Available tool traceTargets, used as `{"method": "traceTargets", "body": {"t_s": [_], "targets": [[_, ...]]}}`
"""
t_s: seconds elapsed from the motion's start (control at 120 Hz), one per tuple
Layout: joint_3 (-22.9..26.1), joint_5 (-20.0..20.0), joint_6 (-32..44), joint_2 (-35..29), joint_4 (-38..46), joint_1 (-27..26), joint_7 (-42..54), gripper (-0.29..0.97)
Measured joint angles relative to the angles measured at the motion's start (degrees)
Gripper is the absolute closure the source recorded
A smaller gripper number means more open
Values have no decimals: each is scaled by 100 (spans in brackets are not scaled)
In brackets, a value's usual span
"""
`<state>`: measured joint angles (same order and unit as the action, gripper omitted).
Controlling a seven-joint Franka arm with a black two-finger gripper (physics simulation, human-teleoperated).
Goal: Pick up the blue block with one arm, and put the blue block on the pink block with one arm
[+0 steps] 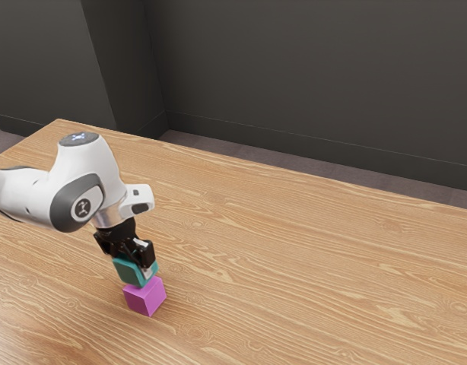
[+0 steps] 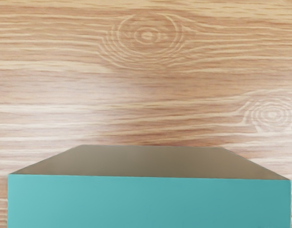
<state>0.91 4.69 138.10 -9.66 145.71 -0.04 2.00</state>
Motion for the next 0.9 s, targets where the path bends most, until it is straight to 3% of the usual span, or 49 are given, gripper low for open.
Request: {"method": "traceTargets", "body": {"t_s": [0.308, 0.458, 0.55, 0.658, 0.725, 0.9], "targets": [[58, 26, -139, -52, 4, -5, -36, 9], [140, 36, -582, -671, -214, -3, -52, 4], [176, 41, -1313, -758, -1253, -7, -59, 3], [103, -78, -2589, 121, -3853, 7, -34, 2], [-49, -182, -3165, 700, -4932, -18, 18, 1], [-263, -388, -3837, 1011, -5518, 236, 212, 1]]}}
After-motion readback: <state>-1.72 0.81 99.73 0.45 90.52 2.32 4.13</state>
